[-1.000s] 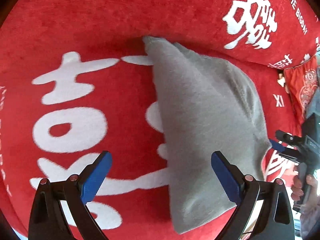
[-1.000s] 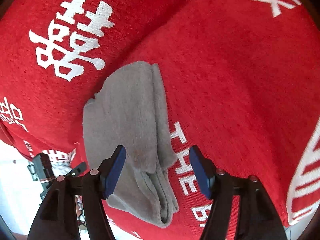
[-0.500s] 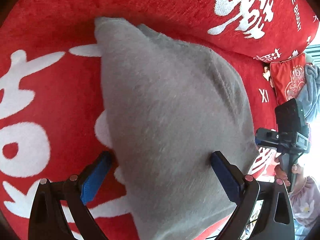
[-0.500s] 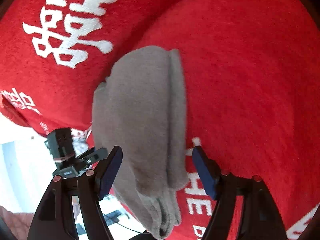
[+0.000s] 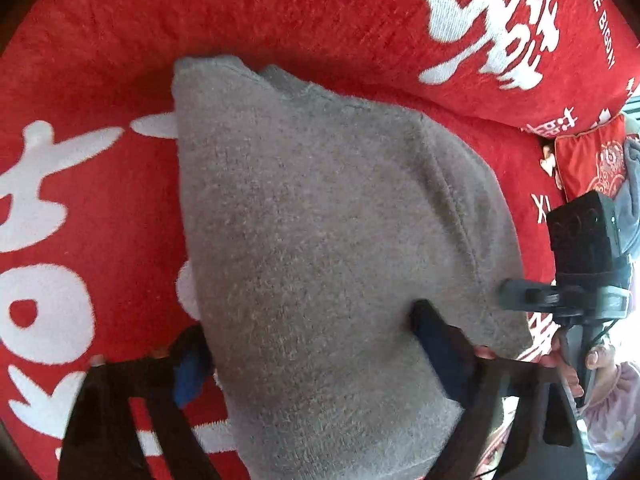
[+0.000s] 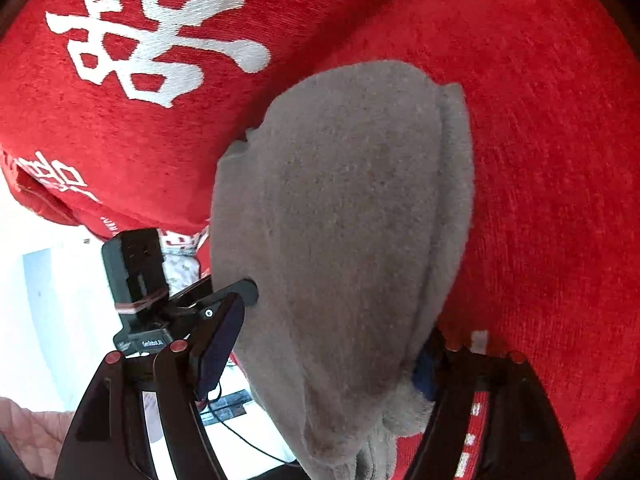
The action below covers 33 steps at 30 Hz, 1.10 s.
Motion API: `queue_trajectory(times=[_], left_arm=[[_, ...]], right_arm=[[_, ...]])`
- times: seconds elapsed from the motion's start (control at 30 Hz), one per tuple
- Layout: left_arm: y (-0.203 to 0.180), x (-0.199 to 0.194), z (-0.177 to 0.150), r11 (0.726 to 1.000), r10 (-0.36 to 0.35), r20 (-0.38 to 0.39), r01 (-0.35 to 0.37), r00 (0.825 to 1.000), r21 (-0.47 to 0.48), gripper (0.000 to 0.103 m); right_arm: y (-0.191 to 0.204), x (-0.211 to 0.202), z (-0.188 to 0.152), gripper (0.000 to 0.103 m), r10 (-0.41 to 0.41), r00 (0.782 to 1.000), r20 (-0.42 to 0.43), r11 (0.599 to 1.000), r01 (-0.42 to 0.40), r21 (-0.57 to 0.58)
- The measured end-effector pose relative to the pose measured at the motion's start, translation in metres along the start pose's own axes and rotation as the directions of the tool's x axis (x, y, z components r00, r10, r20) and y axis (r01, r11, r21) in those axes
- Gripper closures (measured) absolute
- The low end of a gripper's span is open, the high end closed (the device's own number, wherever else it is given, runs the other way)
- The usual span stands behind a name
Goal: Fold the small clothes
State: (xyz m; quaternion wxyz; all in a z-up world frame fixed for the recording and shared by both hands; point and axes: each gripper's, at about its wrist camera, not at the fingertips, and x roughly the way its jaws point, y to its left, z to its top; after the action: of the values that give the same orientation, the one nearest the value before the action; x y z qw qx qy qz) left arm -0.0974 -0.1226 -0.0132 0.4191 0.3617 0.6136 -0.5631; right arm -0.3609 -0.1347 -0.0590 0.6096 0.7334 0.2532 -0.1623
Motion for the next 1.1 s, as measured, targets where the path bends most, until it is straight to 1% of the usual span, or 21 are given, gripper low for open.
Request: queue_trajectory(times=[0.03,0.07,0.1,0.2,0.27,0.33,0.47,0.63,0.73,0.83,0.93,1.03,1.1], left_arm=[[0.0,-0.003,0.0,1.0,-0.002,0.01,0.002,1.0,-0.001,0.031],[-0.002,-0.007,-0.001,1.0,-0.005,0.022,0.005,1.0,0.002,0.04],[-0.002,-0.01,-0.003,1.0,-0.004,0.033,0.004,0.999,0.005,0.046],[-0.003,-0.02,-0.006,1.0,-0.009,0.052,0.008,0.999,0.013,0.052],[-0.005,-0.027,-0.008,1.0,-0.024,0.062,0.023,0.998,0.02,0.053],[-0.004,-0.035,-0.011,0.999,-0.038,0.069,0.036,0.997,0.029,0.053],[-0.005,-0.06,-0.022,0.997,-0.059,0.084,0.055,0.995,0.048,0.053],[0.007,-0.098,-0.043,0.998,-0.051,0.113,0.046,0.992,0.046,0.053],[0.029,-0.123,-0.061,0.999,-0.034,0.124,0.029,0.992,0.04,0.053],[0.048,-0.141,-0.083,1.0,-0.008,0.129,0.006,0.992,0.02,0.053],[0.078,-0.152,-0.108,1.0,0.014,0.12,-0.012,0.993,-0.019,0.053],[0.107,-0.149,-0.129,0.997,0.037,0.093,-0.03,0.995,-0.069,0.053],[0.124,-0.14,-0.141,0.994,0.055,0.077,-0.047,0.995,-0.096,0.053]], right_arm=[[0.003,0.002,-0.002,0.058,-0.044,0.999,-0.006,0.999,0.043,-0.011],[0.005,0.004,-0.003,0.072,-0.056,0.998,-0.012,0.998,0.056,-0.019],[0.008,0.004,-0.006,0.073,-0.055,0.998,-0.003,0.998,0.055,-0.028],[0.021,0.005,-0.011,0.073,-0.039,0.999,0.013,0.999,0.04,-0.038],[0.031,0.003,-0.017,0.074,0.016,0.999,0.028,1.0,-0.015,-0.023],[0.041,0.003,-0.024,0.074,0.048,0.998,0.042,0.999,-0.047,-0.019],[0.061,0.003,-0.037,0.074,0.073,0.996,0.054,0.997,-0.073,-0.008],[0.091,0.008,-0.058,0.074,0.091,0.995,0.05,0.996,-0.09,-0.022],[0.108,0.014,-0.074,0.074,0.101,0.994,0.037,0.994,-0.1,-0.045],[0.126,0.037,-0.09,0.074,0.117,0.993,0.012,0.992,-0.116,-0.057],[0.126,0.053,-0.098,0.074,0.129,0.991,-0.023,0.989,-0.13,-0.064],[0.13,0.085,-0.109,0.074,0.131,0.989,-0.063,0.989,-0.135,-0.06],[0.125,0.101,-0.116,0.074,0.121,0.989,-0.082,0.991,-0.125,-0.053]])
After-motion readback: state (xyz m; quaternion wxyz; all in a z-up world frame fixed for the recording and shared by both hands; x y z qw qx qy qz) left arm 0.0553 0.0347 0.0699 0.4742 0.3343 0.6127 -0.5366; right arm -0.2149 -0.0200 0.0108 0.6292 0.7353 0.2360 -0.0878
